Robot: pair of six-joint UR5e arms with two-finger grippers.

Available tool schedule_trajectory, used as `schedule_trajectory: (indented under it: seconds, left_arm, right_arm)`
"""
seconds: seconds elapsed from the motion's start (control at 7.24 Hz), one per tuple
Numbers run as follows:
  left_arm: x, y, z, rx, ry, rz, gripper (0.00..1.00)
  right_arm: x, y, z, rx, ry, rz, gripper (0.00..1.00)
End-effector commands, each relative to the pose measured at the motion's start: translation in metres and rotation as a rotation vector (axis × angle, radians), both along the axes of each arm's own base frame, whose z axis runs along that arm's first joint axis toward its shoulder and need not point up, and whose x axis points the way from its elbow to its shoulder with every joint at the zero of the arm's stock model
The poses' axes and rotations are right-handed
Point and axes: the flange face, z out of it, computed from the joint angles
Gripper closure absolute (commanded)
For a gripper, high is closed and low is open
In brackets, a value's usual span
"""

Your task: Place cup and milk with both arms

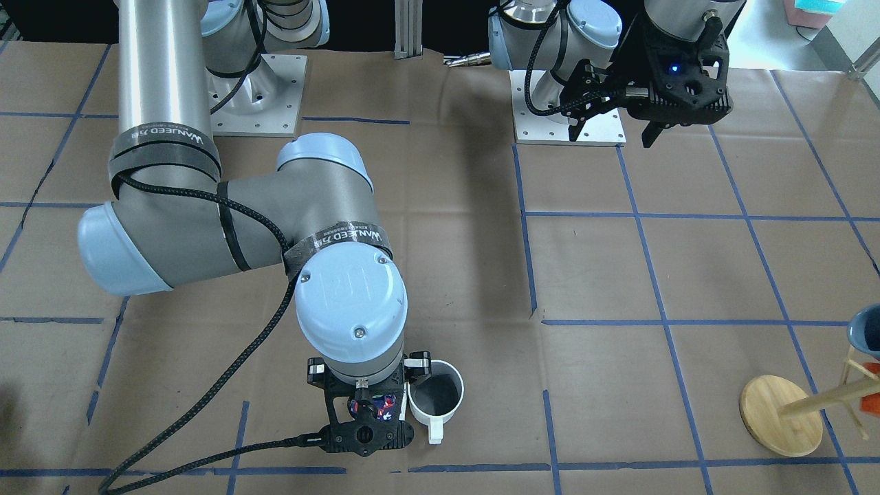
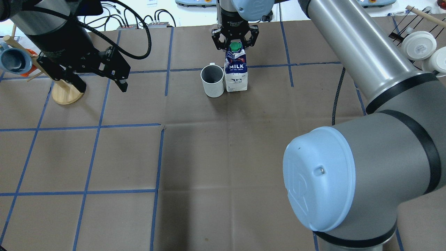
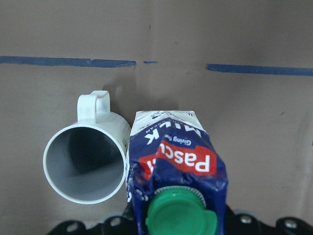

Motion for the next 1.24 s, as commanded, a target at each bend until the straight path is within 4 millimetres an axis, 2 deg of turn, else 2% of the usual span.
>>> schedule_trajectory:
  seconds: [0.0, 0.14, 0.41, 0.55, 0.83, 0.97, 1.11]
  left_arm:
    - [0.000, 0.000, -0.001, 0.001, 0.000, 0.000, 0.00]
    - [-0.001, 0.000, -0.001, 0.001, 0.002, -0.002, 0.00]
    - [-0.001, 0.001, -0.001, 0.003, 0.000, -0.002, 0.00]
    - [-0.001, 0.001, -0.001, 0.003, 0.002, -0.002, 0.00]
    - [-0.001, 0.001, -0.001, 0.003, 0.002, -0.002, 0.00]
    - [-0.001, 0.001, -0.001, 0.003, 0.000, -0.002, 0.00]
    - [-0.001, 0.001, -0.001, 0.003, 0.002, -0.002, 0.00]
  right_arm:
    - [0.000, -0.002, -0.003, -0.003, 0.001, -0.004, 0.00]
    - [-0.004, -0.004, -0.004, 0.000, 0.003, -0.010, 0.00]
    - [-0.024, -0.005, 0.021, -0.021, -0.002, -0.024, 0.00]
    - [-0.029, 0.009, 0.044, -0.013, 0.002, -0.021, 0.00]
    - [-0.055, 0.038, 0.093, 0.042, 0.018, 0.064, 0.00]
    - [-0.082, 0.051, 0.118, 0.078, 0.022, 0.067, 0.01]
    - [-0.111, 0.074, 0.142, 0.146, 0.022, 0.081, 0.04]
